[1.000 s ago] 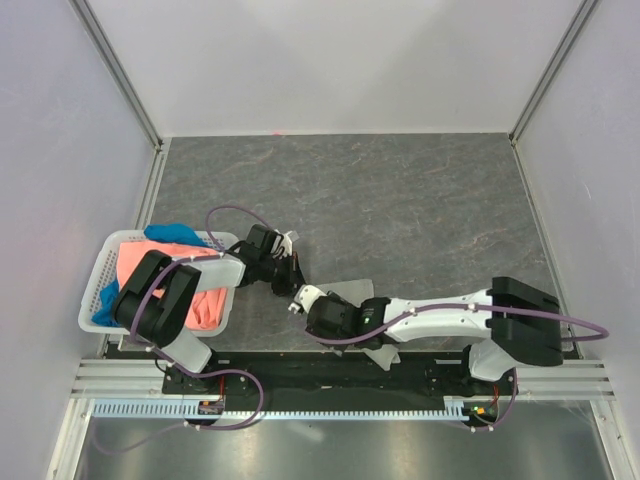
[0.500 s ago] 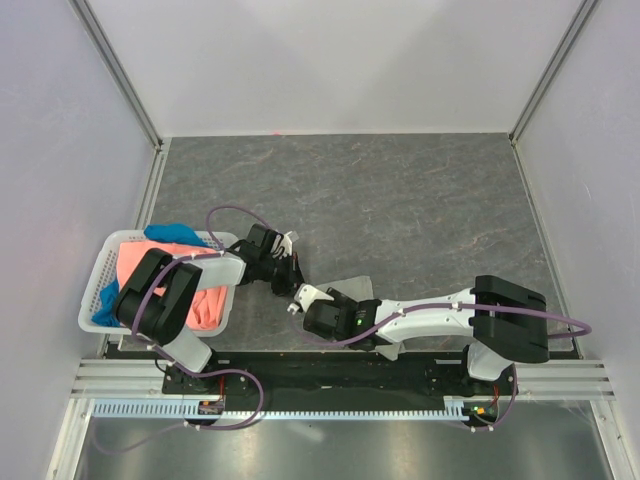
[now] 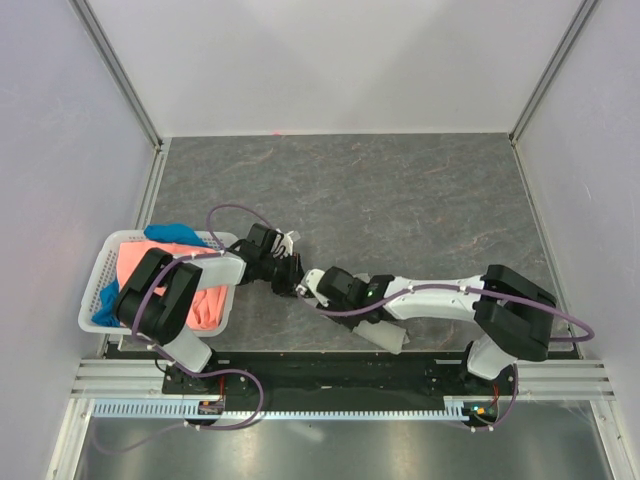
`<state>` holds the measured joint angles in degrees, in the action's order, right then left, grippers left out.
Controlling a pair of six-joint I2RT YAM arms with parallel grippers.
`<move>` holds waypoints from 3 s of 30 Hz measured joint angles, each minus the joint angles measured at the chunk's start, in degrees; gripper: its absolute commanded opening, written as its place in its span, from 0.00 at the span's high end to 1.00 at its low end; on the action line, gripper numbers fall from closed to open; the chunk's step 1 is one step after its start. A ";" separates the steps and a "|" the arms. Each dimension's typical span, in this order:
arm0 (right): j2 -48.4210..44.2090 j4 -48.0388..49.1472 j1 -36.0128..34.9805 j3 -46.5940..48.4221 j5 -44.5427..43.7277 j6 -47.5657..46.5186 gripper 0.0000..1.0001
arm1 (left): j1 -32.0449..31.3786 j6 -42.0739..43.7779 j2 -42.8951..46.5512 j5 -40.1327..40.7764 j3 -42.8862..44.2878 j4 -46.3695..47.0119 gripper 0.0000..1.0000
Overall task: Fold the napkin, place the utensils inside, and roll it up
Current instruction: Roll the napkin with the utensil
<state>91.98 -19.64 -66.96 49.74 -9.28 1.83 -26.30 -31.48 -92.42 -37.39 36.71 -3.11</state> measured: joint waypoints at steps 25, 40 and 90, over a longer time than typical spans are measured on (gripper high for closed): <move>10.93 0.37 25.53 1.86 55.01 5.05 0.69 | 0.04 0.63 12.90 5.99 -5.57 3.65 0.36; 18.36 -0.74 29.07 4.37 66.27 4.94 0.69 | 0.04 -0.83 7.06 1.20 -7.91 14.47 0.65; 3.13 -3.08 4.26 4.02 9.44 -0.74 0.65 | 0.20 -2.01 -1.66 -0.28 1.64 1.92 0.49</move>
<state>95.11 -22.72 -62.70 53.76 0.16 1.08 -26.11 -33.50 -94.08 -37.67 38.35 -1.19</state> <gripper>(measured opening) 0.444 0.355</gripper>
